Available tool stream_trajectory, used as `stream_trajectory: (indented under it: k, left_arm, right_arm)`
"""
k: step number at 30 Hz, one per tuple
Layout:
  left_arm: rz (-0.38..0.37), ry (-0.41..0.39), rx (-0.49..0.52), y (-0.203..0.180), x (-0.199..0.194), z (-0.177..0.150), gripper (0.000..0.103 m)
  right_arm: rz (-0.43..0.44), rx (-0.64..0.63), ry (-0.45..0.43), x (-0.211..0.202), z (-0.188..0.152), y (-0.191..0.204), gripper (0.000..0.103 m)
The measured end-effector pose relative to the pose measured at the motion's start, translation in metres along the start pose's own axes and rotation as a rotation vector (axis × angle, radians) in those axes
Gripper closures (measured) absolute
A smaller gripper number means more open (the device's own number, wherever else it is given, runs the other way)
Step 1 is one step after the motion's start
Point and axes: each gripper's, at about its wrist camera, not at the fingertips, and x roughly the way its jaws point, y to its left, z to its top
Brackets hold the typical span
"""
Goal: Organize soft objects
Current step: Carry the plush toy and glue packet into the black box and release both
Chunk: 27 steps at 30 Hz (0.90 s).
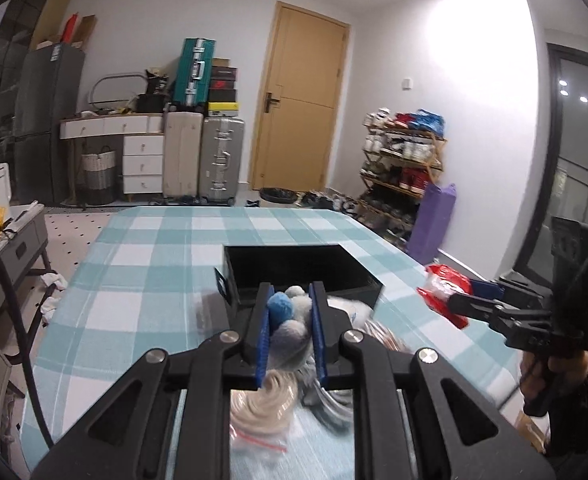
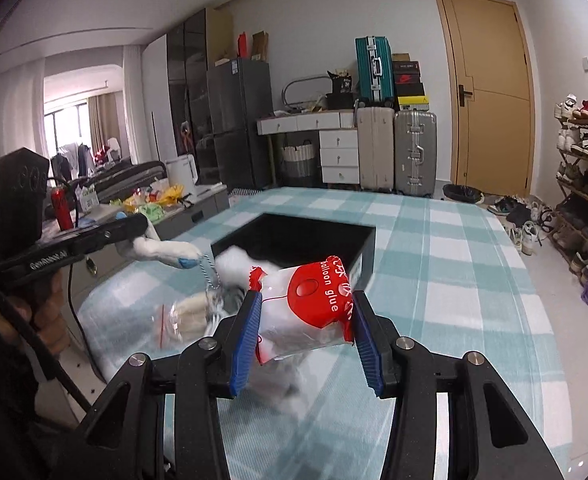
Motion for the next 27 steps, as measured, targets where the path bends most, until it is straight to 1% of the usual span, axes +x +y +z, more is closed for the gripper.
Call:
stream_trajectory:
  k: [3,11,19,27]
  left_arm:
    - [0.024,-0.010,-0.033,0.007,0.011,0.009,0.088]
    - [0.075,-0.015,-0.060,0.016,0.042,0.028,0.088]
    - [0.072,0.008,-0.048,0.016,0.072,0.040,0.088]
    - [0.078,0.058,-0.030,0.011,0.106,0.043,0.088]
  right_arm:
    - [-0.002,0.000,-0.010,0.007,0.012,-0.001,0.058]
    - [0.002,0.036,0.000,0.034,0.041,-0.012,0.058]
    - [0.009,0.041,0.027,0.065,0.055,-0.023,0.058]
    - [0.018,0.039,0.066,0.095,0.061,-0.029,0.058]
